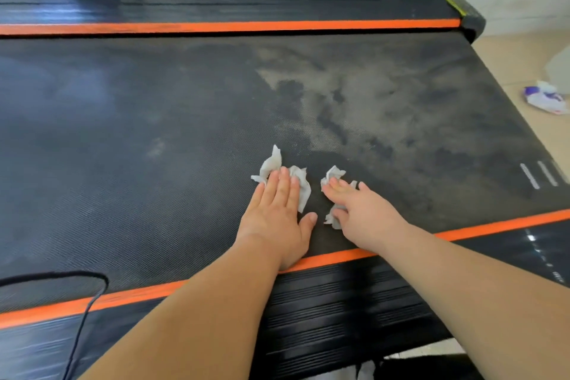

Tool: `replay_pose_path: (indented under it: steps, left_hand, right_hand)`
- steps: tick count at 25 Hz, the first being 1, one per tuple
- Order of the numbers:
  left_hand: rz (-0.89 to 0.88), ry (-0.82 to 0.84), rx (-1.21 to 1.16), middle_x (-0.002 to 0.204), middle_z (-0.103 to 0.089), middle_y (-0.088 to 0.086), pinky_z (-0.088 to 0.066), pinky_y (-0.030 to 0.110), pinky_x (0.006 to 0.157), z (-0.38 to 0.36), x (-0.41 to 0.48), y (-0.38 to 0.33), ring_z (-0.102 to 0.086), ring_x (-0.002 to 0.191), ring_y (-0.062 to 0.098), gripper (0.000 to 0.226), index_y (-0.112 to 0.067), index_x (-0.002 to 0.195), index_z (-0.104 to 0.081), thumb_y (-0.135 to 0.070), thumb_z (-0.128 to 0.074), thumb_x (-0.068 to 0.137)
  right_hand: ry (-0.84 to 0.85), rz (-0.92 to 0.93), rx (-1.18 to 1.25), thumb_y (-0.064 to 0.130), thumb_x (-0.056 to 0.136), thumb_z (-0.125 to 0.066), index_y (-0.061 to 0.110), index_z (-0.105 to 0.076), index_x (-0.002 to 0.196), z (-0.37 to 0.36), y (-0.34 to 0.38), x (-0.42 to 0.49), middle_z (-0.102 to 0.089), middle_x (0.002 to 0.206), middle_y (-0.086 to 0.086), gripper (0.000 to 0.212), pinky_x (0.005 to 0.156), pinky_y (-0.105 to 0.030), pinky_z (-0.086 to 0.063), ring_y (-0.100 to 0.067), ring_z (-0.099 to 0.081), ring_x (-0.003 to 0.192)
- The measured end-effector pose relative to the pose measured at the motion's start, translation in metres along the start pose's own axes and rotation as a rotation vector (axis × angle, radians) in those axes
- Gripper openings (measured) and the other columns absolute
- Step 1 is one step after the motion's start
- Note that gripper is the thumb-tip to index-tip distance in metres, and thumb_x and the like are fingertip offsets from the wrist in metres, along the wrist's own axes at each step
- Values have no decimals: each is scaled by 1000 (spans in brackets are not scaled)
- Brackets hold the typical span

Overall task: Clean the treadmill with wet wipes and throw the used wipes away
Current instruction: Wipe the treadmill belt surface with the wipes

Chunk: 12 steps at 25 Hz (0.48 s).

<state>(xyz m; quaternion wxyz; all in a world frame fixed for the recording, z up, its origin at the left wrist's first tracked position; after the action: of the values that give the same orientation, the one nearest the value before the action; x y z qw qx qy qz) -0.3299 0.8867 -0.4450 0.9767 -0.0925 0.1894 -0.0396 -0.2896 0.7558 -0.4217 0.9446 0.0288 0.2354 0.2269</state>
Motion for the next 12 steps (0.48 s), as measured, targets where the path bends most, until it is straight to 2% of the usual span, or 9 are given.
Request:
replay_pose_path:
  steps: [2,5,6,9,12]
  left_hand:
    - [7,8,9,167,26,7,13,41,126,0,3,-2,28,152,20,79,-12,160,17,-59,-15,104]
    - [20,6,28,166,27,7,13,42,126,-1,3,-3,29,152,21,81,-12,159,18,-59,-17,103]
    - [23,5,35,166,28,7,13,42,126,-1,3,-4,30,151,21,82,-12,159,18,-59,-17,103]
    - [53,11,17,165,29,5,15,40,125,4,11,-9,31,151,20,81,-14,159,19,-60,-18,104]
    - [61,8,16,166,28,4,15,39,125,12,30,-13,30,151,19,78,-15,160,18,-59,-17,104]
  right_hand:
    - [-16,5,-104,19,109,-32,26,-16,162,6,3,-1,-12,170,8,56,122,-30,-5,-13,-15,154]
    - [-130,135,-173,18,105,-41,17,-25,160,5,1,6,-23,168,-2,57,123,-39,-14,-20,-26,152]
    - [-132,149,-150,18,104,-42,16,-24,160,-1,-5,8,-18,169,-3,59,124,-40,-14,-20,-22,154]
    - [-146,155,-103,27,107,-37,17,-11,163,-4,-14,31,-1,171,-1,62,125,-38,-4,-16,-4,158]
    - [-260,128,-138,32,106,-34,13,-20,161,15,-25,54,-13,170,-5,59,125,-40,-7,-18,-10,157]
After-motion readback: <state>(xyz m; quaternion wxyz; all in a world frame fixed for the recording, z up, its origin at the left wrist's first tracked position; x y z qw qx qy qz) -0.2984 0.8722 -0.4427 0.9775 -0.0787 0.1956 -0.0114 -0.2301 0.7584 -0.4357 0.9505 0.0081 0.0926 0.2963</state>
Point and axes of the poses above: each hand's wrist, its own x-axis towards the middle knuckle, its own z-axis out of the back of the hand, y = z × x, the point moved 8 cm from there along x, towards the middle knuckle
